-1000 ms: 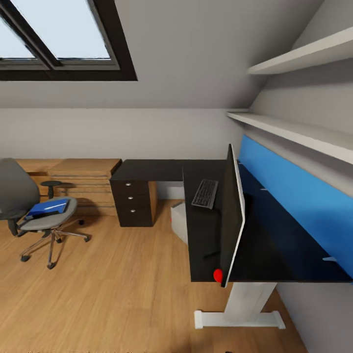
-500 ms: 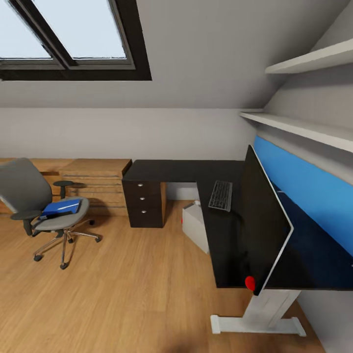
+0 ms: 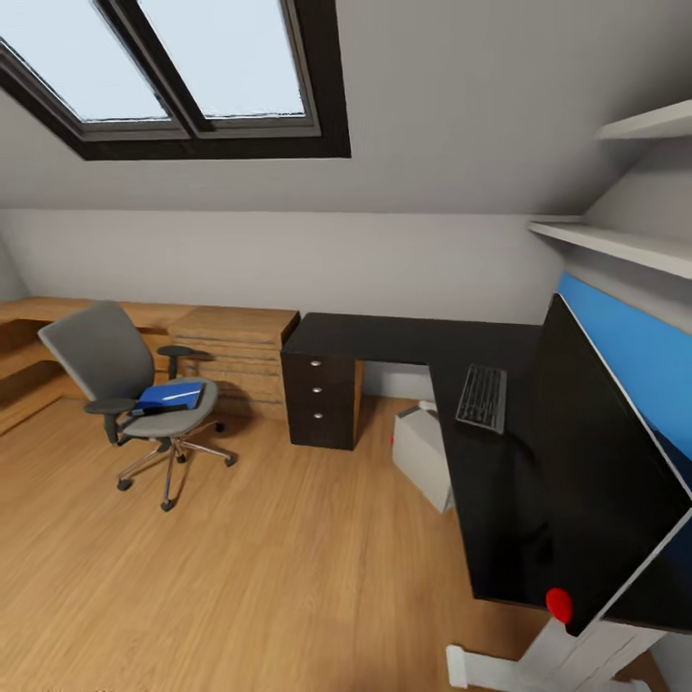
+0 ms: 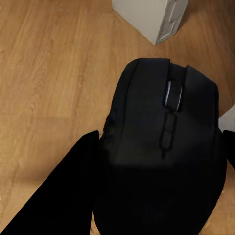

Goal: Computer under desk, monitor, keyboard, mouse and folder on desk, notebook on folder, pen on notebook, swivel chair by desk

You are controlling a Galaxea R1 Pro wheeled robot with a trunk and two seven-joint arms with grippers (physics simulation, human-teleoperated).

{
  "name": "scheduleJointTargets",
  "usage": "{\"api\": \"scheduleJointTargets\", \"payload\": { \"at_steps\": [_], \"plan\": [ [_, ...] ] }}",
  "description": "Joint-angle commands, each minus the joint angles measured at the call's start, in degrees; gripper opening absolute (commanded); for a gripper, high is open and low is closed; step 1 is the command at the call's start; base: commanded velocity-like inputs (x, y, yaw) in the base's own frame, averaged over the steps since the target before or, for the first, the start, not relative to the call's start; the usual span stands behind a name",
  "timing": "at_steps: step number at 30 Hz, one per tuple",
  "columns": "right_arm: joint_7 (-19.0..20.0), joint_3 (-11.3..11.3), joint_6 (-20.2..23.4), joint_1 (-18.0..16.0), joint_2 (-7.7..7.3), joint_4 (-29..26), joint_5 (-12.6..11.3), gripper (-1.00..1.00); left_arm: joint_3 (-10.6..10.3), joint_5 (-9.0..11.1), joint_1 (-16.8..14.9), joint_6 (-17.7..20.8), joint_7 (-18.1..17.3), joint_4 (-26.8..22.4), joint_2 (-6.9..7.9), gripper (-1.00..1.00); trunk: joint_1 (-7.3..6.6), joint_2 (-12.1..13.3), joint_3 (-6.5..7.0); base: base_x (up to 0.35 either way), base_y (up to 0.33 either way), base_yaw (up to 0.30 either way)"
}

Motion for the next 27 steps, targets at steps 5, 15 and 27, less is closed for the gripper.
{"api": "scheduleJointTargets", "payload": {
  "at_steps": [5, 15, 27],
  "plan": [
    [-0.06, 0.28, -0.3, 0.0, -0.04, -0.1, -0.58, -1.0, -0.14, 0.26, -0.05, -0.22, 0.11, 0.07, 0.02, 1.0, 0.04, -0.04, -0.06, 0.295, 0.045, 0.26],
    [-0.06, 0.58, -0.3, 0.0, -0.13, -0.07, -0.49, -1.0, -0.1, 0.27, -0.05, -0.22, 0.11, 0.07, -0.03, 1.0, 0.04, -0.04, -0.06, 0.323, 0.096, 0.036],
    [-0.06, 0.63, -0.3, 0.0, -0.13, -0.16, -0.58, -1.0, -0.1, 0.24, -0.05, -0.22, 0.11, 0.07, -0.01, 1.0, 0.04, -0.04, -0.06, 0.325, 0.146, 0.0]
  ]
}}
